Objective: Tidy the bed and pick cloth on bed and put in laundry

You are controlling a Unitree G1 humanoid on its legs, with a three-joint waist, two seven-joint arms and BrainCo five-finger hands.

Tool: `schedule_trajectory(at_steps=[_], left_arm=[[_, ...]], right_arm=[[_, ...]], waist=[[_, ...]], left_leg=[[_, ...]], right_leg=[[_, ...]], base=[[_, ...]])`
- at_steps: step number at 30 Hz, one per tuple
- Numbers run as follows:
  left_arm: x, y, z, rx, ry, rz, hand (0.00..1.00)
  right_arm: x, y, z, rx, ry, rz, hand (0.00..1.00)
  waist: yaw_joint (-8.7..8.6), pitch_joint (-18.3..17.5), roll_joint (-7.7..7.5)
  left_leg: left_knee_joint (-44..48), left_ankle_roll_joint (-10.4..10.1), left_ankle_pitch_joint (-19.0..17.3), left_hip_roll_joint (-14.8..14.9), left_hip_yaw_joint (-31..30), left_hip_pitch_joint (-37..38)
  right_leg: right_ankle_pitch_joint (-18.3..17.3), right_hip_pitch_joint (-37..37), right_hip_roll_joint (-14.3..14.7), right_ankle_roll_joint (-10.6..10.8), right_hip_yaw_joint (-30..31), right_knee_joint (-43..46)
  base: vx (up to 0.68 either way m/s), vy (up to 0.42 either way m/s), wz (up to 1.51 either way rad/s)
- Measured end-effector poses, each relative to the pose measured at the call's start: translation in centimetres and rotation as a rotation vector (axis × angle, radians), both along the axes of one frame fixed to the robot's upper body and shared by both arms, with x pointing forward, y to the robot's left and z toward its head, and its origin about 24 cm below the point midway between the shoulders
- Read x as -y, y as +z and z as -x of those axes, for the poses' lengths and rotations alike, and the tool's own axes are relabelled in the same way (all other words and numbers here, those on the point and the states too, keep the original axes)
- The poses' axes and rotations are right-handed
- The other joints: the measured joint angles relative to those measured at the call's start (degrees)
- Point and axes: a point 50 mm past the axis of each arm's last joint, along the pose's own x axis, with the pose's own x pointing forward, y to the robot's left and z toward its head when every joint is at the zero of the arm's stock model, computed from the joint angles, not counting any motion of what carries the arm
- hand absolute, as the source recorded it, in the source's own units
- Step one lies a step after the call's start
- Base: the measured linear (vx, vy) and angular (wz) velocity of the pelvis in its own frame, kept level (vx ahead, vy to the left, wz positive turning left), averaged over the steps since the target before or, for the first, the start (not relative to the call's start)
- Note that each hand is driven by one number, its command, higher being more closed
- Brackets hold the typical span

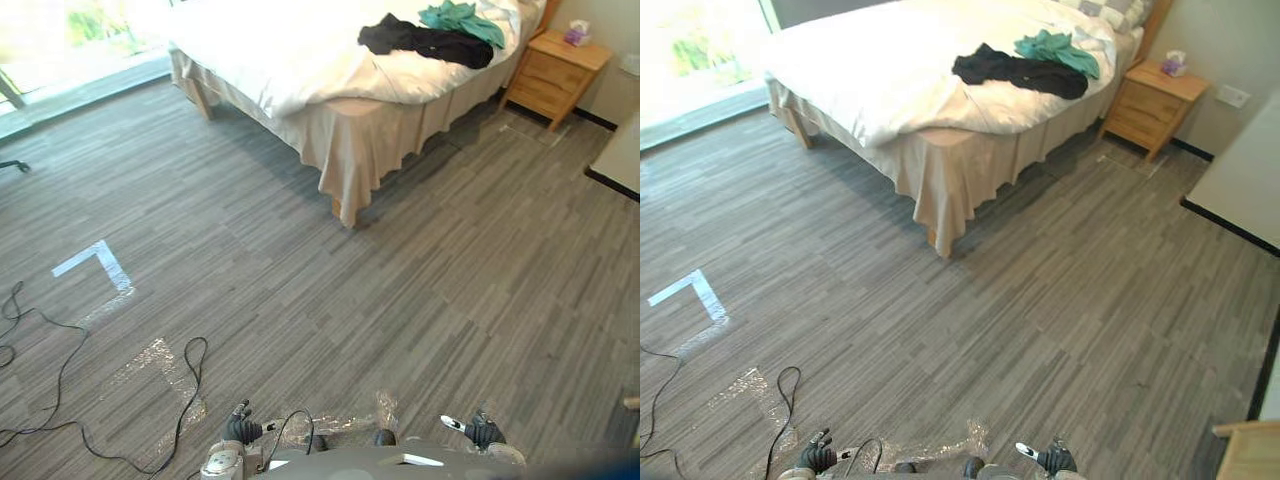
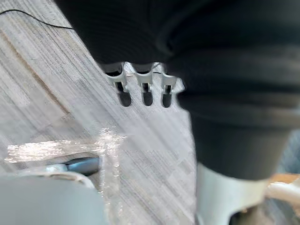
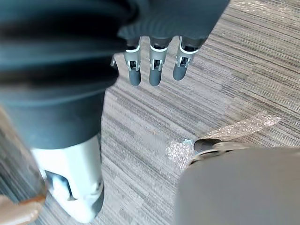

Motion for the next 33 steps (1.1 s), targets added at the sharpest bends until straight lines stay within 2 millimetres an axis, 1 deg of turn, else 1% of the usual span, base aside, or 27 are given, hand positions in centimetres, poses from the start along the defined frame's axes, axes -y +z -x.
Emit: schedule_trajectory(at_steps=[2,3,4,5,7,9,10,11,12,14,15,17,18,19,20,21,22,23,25,26,27,28,29,30,31,32,33], left_arm=[[-0.1,0.0,-0.1,0.002,0.000,-0.003,0.00],[-0.3,0.1,-0.1,0.003,0.003,-0.006,0.00],[-0.3,0.1,-0.4,0.009,0.006,-0.006,0.00],[0.0,0.1,-0.7,0.015,0.004,0.000,0.00],[0.7,0.2,-1.6,0.034,-0.021,0.009,0.00],[1.2,0.4,-2.4,0.053,-0.035,0.016,0.00],[1.6,0.4,-2.9,0.065,-0.017,0.029,0.00],[1.9,0.4,-3.0,0.070,0.012,0.044,0.00],[3.1,0.2,-2.8,0.069,0.043,0.080,0.00],[4.3,0.4,-3.5,0.106,0.028,0.100,0.00],[4.4,0.4,-3.5,0.110,0.044,0.107,0.00],[4.3,0.7,-3.9,0.136,0.083,0.110,0.00],[4.3,0.9,-4.3,0.159,0.084,0.107,0.00],[4.4,1.1,-4.6,0.173,0.085,0.104,0.00],[4.4,1.4,-5.1,0.195,0.085,0.098,0.00],[4.5,1.6,-5.4,0.211,0.079,0.099,0.00],[4.5,1.7,-5.6,0.222,0.082,0.099,0.00],[4.2,1.9,-6.1,0.243,0.081,0.090,0.00],[4.1,2.2,-6.6,0.262,0.078,0.078,0.00],[4.0,2.3,-6.8,0.268,0.077,0.077,0.00],[4.0,2.3,-6.8,0.270,0.079,0.079,0.00],[4.1,2.3,-6.8,0.270,0.082,0.082,0.00],[4.5,2.1,-6.4,0.254,0.077,0.091,0.00],[4.6,1.7,-5.6,0.224,0.065,0.093,0.00],[4.4,1.7,-5.8,0.227,0.064,0.088,0.00],[3.3,1.9,-5.8,0.232,0.067,0.060,0.00],[3.1,1.8,-5.7,0.226,0.067,0.054,0.00]], right_arm=[[0.0,0.0,-0.1,0.003,-0.003,-0.002,0.00],[-0.1,0.0,0.0,0.003,-0.013,-0.006,0.00],[0.0,0.0,-0.1,0.007,-0.032,-0.007,0.00],[0.2,0.0,-0.1,0.008,-0.044,-0.004,0.00],[0.7,0.1,0.1,0.005,-0.044,0.007,0.00],[0.6,0.2,-0.2,0.015,-0.046,0.008,0.00],[0.4,0.1,0.0,0.014,-0.048,0.003,0.00],[0.5,0.0,0.4,0.004,-0.052,0.004,0.00],[1.2,0.2,0.4,0.009,-0.049,0.024,0.00],[1.4,0.3,0.3,0.012,-0.054,0.025,0.00],[1.4,0.2,0.4,0.007,-0.060,0.022,0.00],[1.1,0.1,0.9,-0.003,-0.054,0.022,0.00],[1.2,0.2,0.9,-0.003,-0.040,0.029,0.00],[1.2,0.2,0.8,-0.002,-0.029,0.036,0.00],[1.0,0.3,0.4,0.008,0.002,0.042,0.00],[0.8,0.3,0.1,0.010,0.026,0.047,0.00],[0.8,0.4,-0.4,0.011,0.052,0.056,0.00],[0.4,0.4,-1.5,0.017,0.091,0.058,0.00],[-0.6,0.6,-3.0,0.039,0.127,0.045,0.00],[-1.1,0.7,-3.5,0.051,0.136,0.036,0.00],[-1.7,0.7,-4.0,0.064,0.151,0.030,0.00],[-1.9,0.8,-4.0,0.068,0.154,0.028,0.00],[-1.9,0.7,-3.7,0.063,0.167,0.031,0.00],[-2.2,0.6,-3.5,0.059,0.173,0.033,0.00],[-2.4,0.6,-3.4,0.056,0.176,0.029,0.00],[-3.3,0.4,-3.1,0.050,0.187,0.010,0.00],[-3.5,0.4,-3.0,0.050,0.184,0.007,0.00]], waist=[[-0.38,0.24,0.40],[-0.80,0.24,0.01],[-1.10,0.55,0.23],[-1.19,0.84,0.86],[-1.61,1.31,2.22],[-1.74,1.40,1.74],[-1.90,1.60,0.92],[-1.95,1.76,1.01],[-1.94,1.57,2.93],[-2.51,1.52,3.61],[-2.61,1.52,3.66],[-2.23,1.50,3.55],[-1.44,1.58,3.38],[-0.81,1.53,3.20],[-0.55,1.47,2.56],[0.27,0.86,1.92],[1.03,0.90,1.60],[2.37,1.13,1.15],[3.85,1.29,0.94],[4.00,1.39,0.78],[3.97,1.44,0.67],[3.95,1.39,0.74],[4.07,0.68,2.39],[4.21,-0.34,3.91],[3.96,-0.57,2.83],[4.35,-1.71,0.15],[4.70,-2.39,-0.52]], left_leg=[[0.66,0.08,-0.78,0.79,1.72,0.22],[1.05,-0.26,-1.49,1.14,2.15,0.39],[1.77,-1.15,-2.46,2.48,2.30,0.53],[2.00,-2.04,-3.20,4.03,2.35,0.80],[2.10,-4.36,-4.01,8.78,2.84,1.02],[1.81,-7.19,-4.61,11.37,4.00,1.33],[1.33,-8.37,-4.99,11.77,5.40,2.45],[1.28,-9.59,-5.81,12.51,6.18,4.32],[0.80,-8.50,-4.94,15.01,8.40,6.38],[3.17,-9.34,5.22,17.39,10.00,5.96],[6.37,-8.63,8.11,18.75,9.70,4.94],[24.07,-1.98,16.12,24.74,6.47,-1.21],[32.73,-1.41,16.51,26.28,4.66,-3.75],[38.91,-2.17,15.62,26.47,3.38,-6.25],[46.12,-5.02,11.74,25.33,0.73,-10.00],[50.44,-6.02,7.63,23.61,0.07,-13.54],[52.28,-5.92,4.25,22.06,0.43,-15.58],[52.99,-5.39,-1.58,19.19,0.60,-19.23],[47.34,-4.93,-6.11,15.00,1.56,-23.31],[42.94,-4.42,-6.68,13.03,2.31,-24.48],[33.36,-3.68,-6.20,9.53,2.80,-25.67],[25.53,-2.56,-3.29,7.47,3.96,-25.84],[15.40,-0.76,5.72,6.17,5.96,-26.13],[12.64,8.21,11.94,6.78,11.80,-26.13],[12.75,7.88,11.87,5.98,12.35,-26.39],[12.27,8.44,11.24,4.51,19.69,-26.64],[11.79,8.59,8.71,4.40,25.32,-26.37]], right_leg=[[-2.06,-3.89,-1.66,-0.53,-3.60,6.72],[-2.72,-4.98,-3.40,-1.73,-6.33,8.58],[-2.73,-5.71,-4.62,-1.79,-8.28,8.06],[-2.58,-5.98,-4.64,-1.74,-9.25,5.78],[2.06,-8.13,-4.54,0.35,-10.63,-3.76],[7.36,-13.68,-7.37,1.84,-10.85,-6.76],[10.06,-15.39,-9.68,2.24,-11.20,-8.35],[14.93,-15.84,-10.89,0.83,-12.81,-7.24],[13.03,-17.21,-9.85,-3.04,-14.16,-1.83],[8.17,-18.12,-8.76,-5.16,-14.53,3.08],[6.70,-16.95,-7.76,-5.76,-14.74,2.98],[3.48,-10.63,-4.18,-7.31,-15.25,-0.49],[3.23,-7.75,-2.68,-7.68,-14.77,-2.71],[3.24,-5.20,-1.42,-7.70,-13.87,-4.67],[3.26,-1.68,-0.10,-7.72,-13.10,-8.23],[3.26,0.66,0.96,-7.72,-11.46,-11.08],[3.30,2.28,1.66,-7.79,-9.65,-12.86],[3.32,4.54,2.33,-7.78,-6.98,-14.76],[3.30,6.75,2.55,-7.77,-3.99,-15.81],[3.28,7.86,2.30,-7.73,-3.15,-16.37],[2.68,10.01,1.55,-6.71,-2.63,-17.34],[1.58,11.59,1.24,-5.10,-2.68,-17.96],[-0.04,13.80,2.26,-3.58,-2.70,-18.88],[-2.89,16.51,3.46,-1.86,-3.27,-19.08],[-2.93,17.05,2.47,-1.83,-3.61,-18.99],[-3.20,17.09,0.47,-1.03,-5.01,-18.98],[-3.38,17.16,0.18,-0.76,-5.98,-19.01]], base=[[-0.03,-0.052,-0.51],[0.03,-0.105,-0.41],[0.07,-0.119,-0.32],[0.15,-0.192,-0.24],[0.24,-0.259,-0.21],[0.32,-0.303,-0.29],[0.36,-0.325,-0.27],[0.45,-0.346,-0.35],[0.50,-0.343,-0.36],[0.57,-0.434,-0.22],[0.57,-0.486,-0.07],[0.61,-0.466,-0.13],[0.56,-0.403,-0.33],[0.53,-0.364,-0.46],[0.59,-0.388,-0.54],[0.48,-0.278,-0.64],[0.52,-0.219,-0.99],[0.43,-0.124,-1.08],[0.37,-0.039,-1.09],[0.41,0.045,-0.93],[0.50,0.091,-0.71],[0.43,0.114,-0.63],[0.57,0.221,-0.29],[0.48,0.205,0.03],[0.47,0.213,0.48],[0.31,0.153,0.55],[0.38,0.197,0.71]])
